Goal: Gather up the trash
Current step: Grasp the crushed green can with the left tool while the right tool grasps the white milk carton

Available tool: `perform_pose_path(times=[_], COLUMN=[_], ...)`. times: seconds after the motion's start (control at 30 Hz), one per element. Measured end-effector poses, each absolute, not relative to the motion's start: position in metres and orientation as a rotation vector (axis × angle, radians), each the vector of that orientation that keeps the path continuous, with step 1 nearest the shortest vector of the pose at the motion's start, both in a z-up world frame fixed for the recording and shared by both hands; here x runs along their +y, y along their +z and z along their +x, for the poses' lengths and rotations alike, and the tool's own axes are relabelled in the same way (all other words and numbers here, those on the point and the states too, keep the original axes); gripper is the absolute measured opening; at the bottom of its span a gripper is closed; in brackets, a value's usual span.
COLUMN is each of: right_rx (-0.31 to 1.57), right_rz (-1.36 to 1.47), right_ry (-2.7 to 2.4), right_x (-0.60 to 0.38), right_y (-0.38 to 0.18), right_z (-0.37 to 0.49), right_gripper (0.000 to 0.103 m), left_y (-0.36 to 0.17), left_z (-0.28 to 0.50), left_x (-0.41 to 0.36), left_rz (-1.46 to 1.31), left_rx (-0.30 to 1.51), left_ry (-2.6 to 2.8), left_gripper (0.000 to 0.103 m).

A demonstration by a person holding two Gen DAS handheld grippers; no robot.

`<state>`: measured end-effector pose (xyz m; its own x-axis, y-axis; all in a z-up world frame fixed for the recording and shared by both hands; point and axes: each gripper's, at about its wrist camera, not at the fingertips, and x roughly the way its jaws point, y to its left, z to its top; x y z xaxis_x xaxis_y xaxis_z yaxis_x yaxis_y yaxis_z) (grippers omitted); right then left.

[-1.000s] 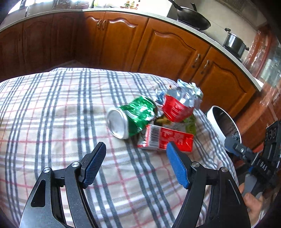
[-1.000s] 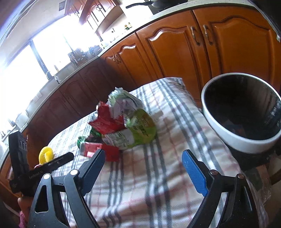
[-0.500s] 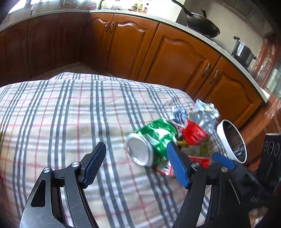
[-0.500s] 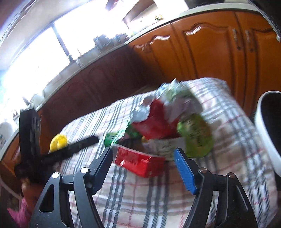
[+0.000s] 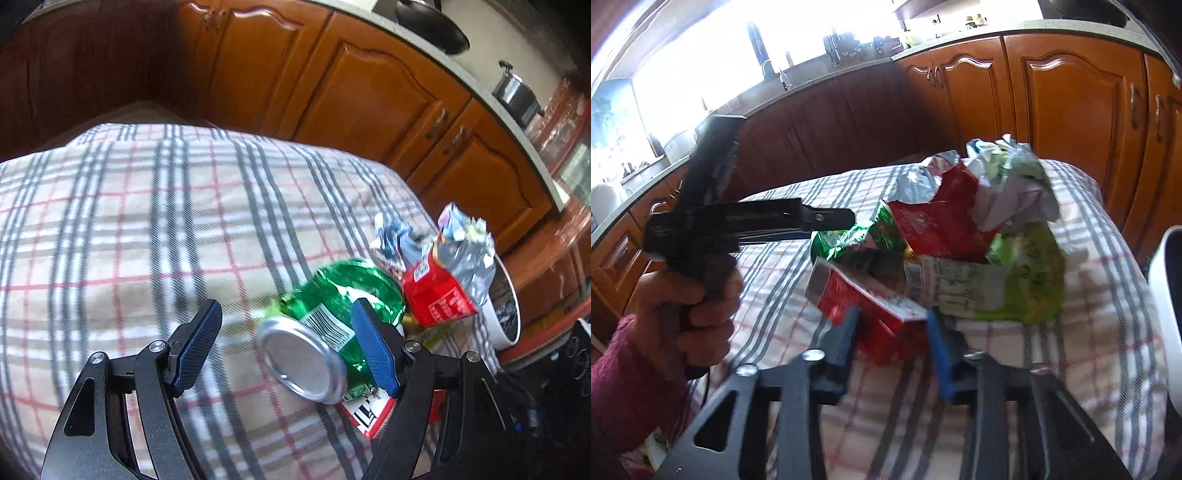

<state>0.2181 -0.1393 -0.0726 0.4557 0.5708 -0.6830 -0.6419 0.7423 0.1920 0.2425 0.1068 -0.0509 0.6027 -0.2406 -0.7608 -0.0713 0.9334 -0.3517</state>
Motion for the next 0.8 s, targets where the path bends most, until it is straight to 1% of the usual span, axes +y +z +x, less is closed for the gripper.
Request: perform_pose_path(times=[0.03, 0.13, 0.17, 0.2, 0.23, 0.27, 0.33, 0.4, 0.43, 0.47, 0.5, 0.53, 0.7, 0.8], right_rx=[0.808, 0.818, 0.825, 0.831, 0.84, 0.847, 0.858, 0.875, 0.879, 0.885, 0.894, 0.903, 0.974, 0.978], right_rz=[-0.087, -0.082, -0.079, -0.072, -0.064, -0.054, -0.016, 0.028, 0.052, 0.077, 0.107, 0.134, 0.206, 0.196], right_ry=[0.75, 0.727, 0.718, 0.71, 0.708, 0.706, 0.699, 0.706, 0.707, 0.707, 0.711, 0.718, 0.754, 0.749], right_x=[-0.145, -0.16, -0.165, -0.172, -0.176, -0.181, -0.19, -0.196, -0.199, -0.203, -0.203, -0.204, -0.19, -0.177], right_y=[-0.071, -0.07, -0.071, -0.071, -0.073, -0.074, -0.075, -0.077, -0.077, -0.079, -0.08, -0.082, -0.097, -0.097], right_z=[0.216, 0.208, 0.207, 0.207, 0.207, 0.208, 0.209, 0.21, 0.21, 0.208, 0.207, 0.205, 0.197, 0.204], right_gripper=[0.017, 0.009, 0.008, 0.008, 0.01, 0.013, 0.015, 0.024, 0.036, 0.043, 0.055, 0.058, 0.058, 0.058], left_y=[-0.052, -0.057, -0.057, -0.057, -0.056, -0.055, -0.052, -0.049, -0.048, -0.046, -0.045, -0.044, -0.037, -0.039], left_z=[0.243, 0.238, 0.235, 0.232, 0.229, 0.227, 0.217, 0.207, 0.201, 0.194, 0.185, 0.179, 0.14, 0.13], left_x=[0.104, 0.089, 0.085, 0.081, 0.076, 0.073, 0.065, 0.06, 0.058, 0.057, 0.057, 0.058, 0.078, 0.087], left_rz=[-0.361, -0.332, -0.315, -0.302, -0.294, -0.289, -0.251, -0.223, -0.22, -0.22, -0.22, -0.218, -0.259, -0.283], left_rx=[0.928, 0.931, 0.926, 0.923, 0.92, 0.922, 0.916, 0.908, 0.904, 0.9, 0.896, 0.888, 0.84, 0.85], left_ry=[-0.107, -0.145, -0.154, -0.165, -0.195, -0.206, -0.216, -0.219, -0.22, -0.22, -0.212, -0.197, -0.111, -0.115], left_gripper=[0.074, 0.074, 0.072, 0.067, 0.053, 0.048, 0.047, 0.047, 0.046, 0.046, 0.046, 0.046, 0.046, 0.046])
